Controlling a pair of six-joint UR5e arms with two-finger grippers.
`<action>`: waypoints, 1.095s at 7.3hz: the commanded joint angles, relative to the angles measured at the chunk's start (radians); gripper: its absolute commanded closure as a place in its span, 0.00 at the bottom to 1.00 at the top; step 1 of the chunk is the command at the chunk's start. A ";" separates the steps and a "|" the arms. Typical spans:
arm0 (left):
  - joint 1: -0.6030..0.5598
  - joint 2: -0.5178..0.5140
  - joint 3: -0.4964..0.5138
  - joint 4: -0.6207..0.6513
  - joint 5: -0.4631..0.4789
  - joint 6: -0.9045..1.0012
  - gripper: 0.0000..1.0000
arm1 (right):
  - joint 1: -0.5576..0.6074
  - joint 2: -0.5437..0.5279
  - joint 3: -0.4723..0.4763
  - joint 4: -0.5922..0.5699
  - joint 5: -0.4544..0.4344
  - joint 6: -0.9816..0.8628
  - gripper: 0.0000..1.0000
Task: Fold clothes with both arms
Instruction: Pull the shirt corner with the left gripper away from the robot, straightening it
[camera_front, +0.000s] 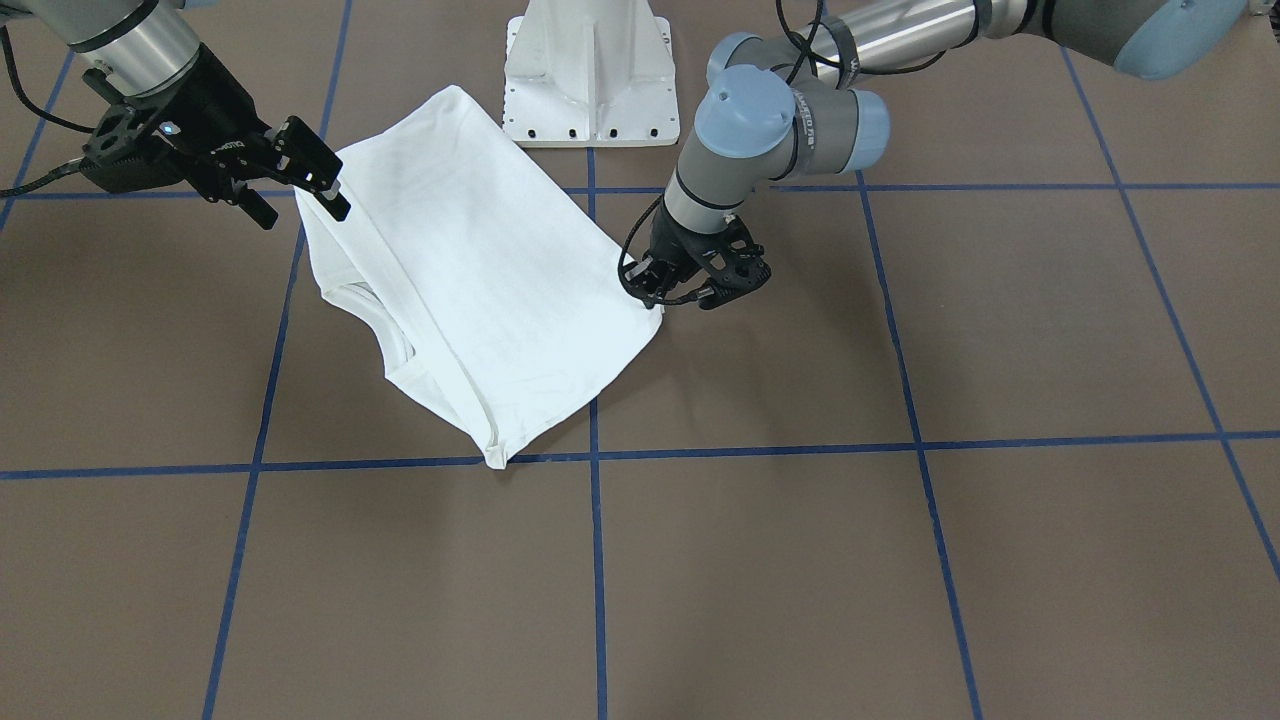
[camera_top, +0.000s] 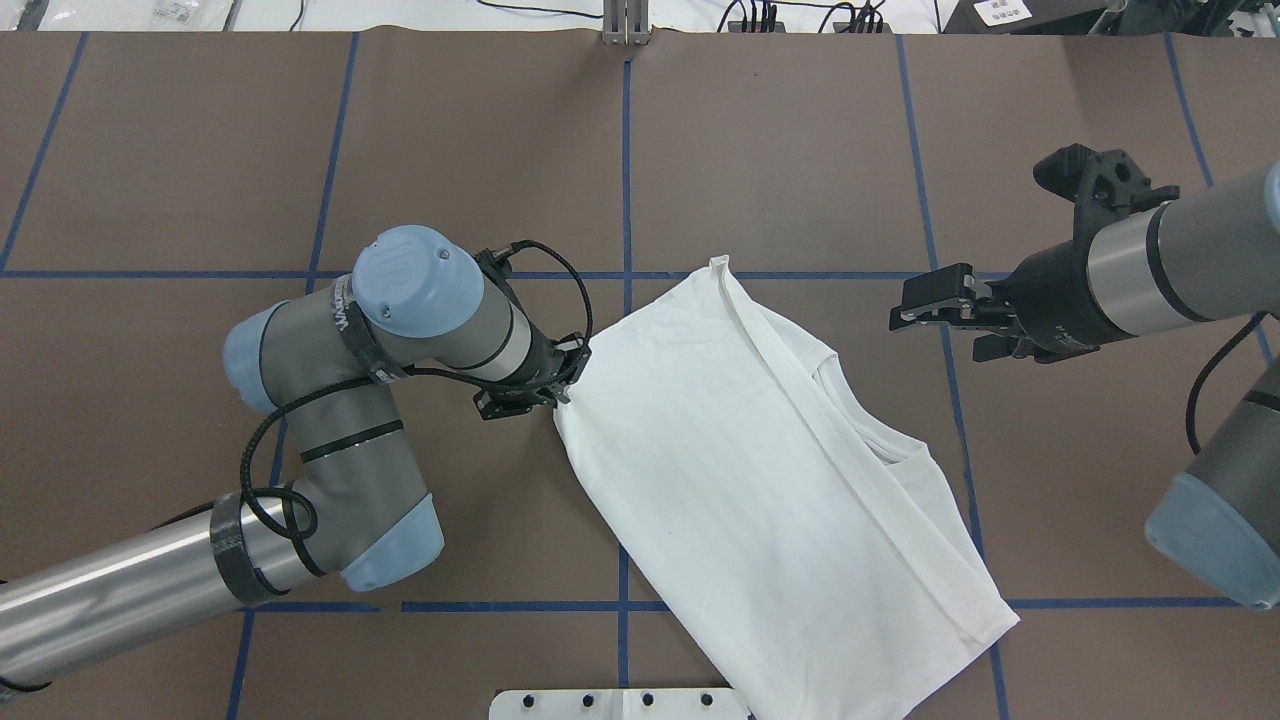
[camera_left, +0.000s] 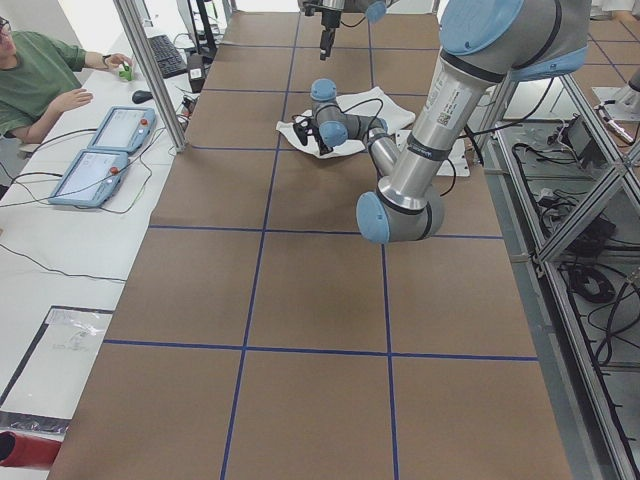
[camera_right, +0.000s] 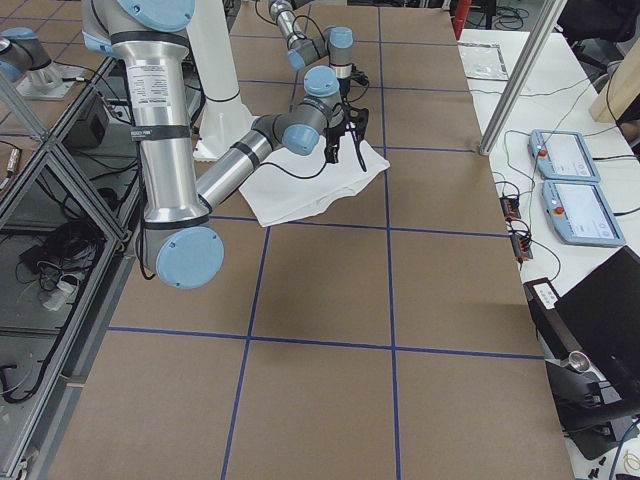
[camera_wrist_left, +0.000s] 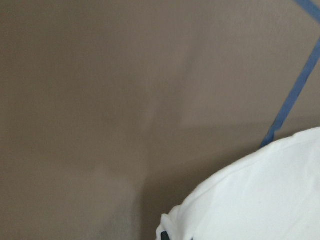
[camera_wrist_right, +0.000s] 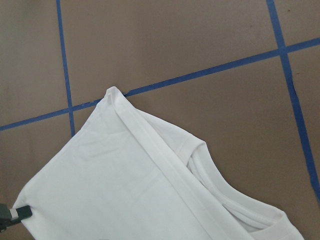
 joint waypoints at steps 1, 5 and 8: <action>-0.094 -0.001 0.014 0.026 0.005 0.112 1.00 | -0.002 0.024 0.000 0.000 -0.003 0.009 0.00; -0.194 -0.074 0.200 -0.114 0.035 0.252 1.00 | -0.008 0.027 -0.007 0.001 -0.003 0.012 0.00; -0.206 -0.214 0.486 -0.331 0.153 0.254 1.00 | -0.015 0.029 -0.008 0.001 -0.003 0.012 0.00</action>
